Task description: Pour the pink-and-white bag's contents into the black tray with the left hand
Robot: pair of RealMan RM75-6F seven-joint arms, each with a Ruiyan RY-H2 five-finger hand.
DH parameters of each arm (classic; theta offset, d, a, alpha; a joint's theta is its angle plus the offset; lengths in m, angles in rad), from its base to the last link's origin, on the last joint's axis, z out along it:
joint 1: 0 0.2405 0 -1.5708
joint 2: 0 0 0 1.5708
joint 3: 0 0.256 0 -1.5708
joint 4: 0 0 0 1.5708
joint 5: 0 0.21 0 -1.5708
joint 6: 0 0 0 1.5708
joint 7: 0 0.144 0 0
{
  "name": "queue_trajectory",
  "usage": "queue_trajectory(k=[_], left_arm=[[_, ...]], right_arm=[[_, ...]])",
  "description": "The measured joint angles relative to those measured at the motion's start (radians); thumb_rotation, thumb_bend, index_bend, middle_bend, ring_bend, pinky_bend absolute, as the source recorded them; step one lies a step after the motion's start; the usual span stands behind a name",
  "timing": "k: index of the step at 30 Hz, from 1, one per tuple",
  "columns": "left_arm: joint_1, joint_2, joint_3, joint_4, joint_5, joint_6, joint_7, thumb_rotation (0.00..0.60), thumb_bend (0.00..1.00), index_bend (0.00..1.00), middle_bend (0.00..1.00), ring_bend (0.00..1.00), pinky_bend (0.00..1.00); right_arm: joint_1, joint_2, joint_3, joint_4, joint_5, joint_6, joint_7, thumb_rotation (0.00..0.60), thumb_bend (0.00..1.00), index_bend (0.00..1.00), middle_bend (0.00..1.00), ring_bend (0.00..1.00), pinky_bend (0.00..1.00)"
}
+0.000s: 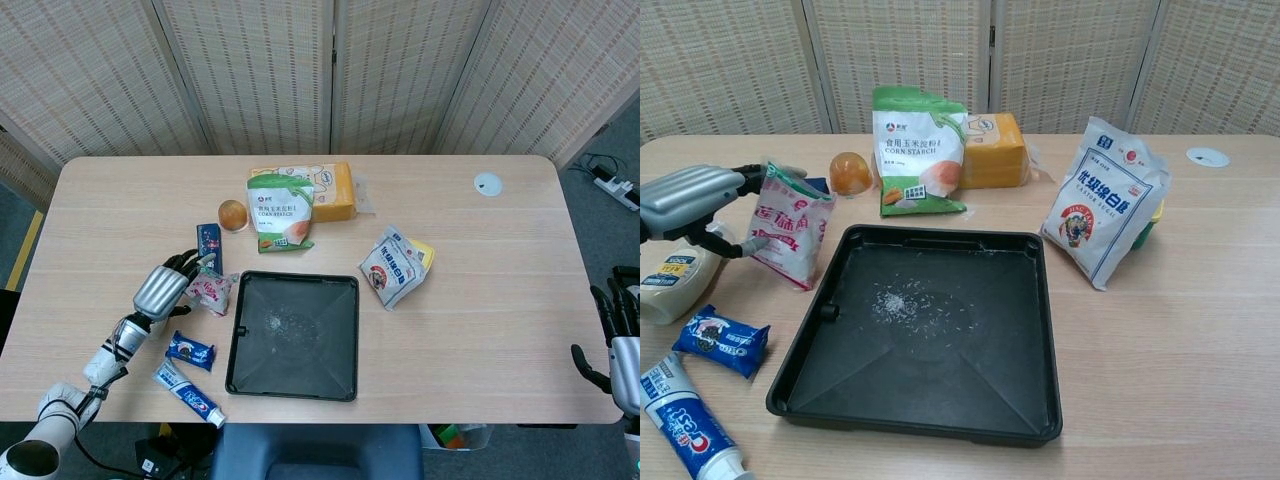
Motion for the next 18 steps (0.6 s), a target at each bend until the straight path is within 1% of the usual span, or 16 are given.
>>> queue_trajectory(k=[5,9,14,18], left_arm=[[0.006,0.019,-0.007,-0.033,-0.011,-0.010,0.016,0.600,0.45,0.00,0.14,0.04,0.17],[0.011,0.046,-0.014,-0.080,-0.024,-0.022,0.038,0.600,0.44,0.00,0.11,0.01,0.13],[0.021,0.087,-0.038,-0.163,-0.050,-0.019,0.061,0.600,0.44,0.00,0.10,0.01,0.13],[0.034,0.140,-0.075,-0.275,-0.090,-0.009,0.105,0.600,0.44,0.00,0.10,0.05,0.14]], right_arm=[[-0.002,0.000,0.000,0.003,0.000,0.003,0.005,0.600,0.37,0.00,0.00,0.05,0.00],[-0.001,-0.001,-0.001,0.006,-0.002,0.003,0.009,0.600,0.37,0.00,0.00,0.04,0.00],[-0.002,0.001,-0.001,0.007,-0.004,0.005,0.013,0.600,0.37,0.00,0.00,0.04,0.00],[0.001,0.008,-0.002,0.007,-0.007,-0.002,0.023,0.600,0.37,0.00,0.00,0.04,0.00]])
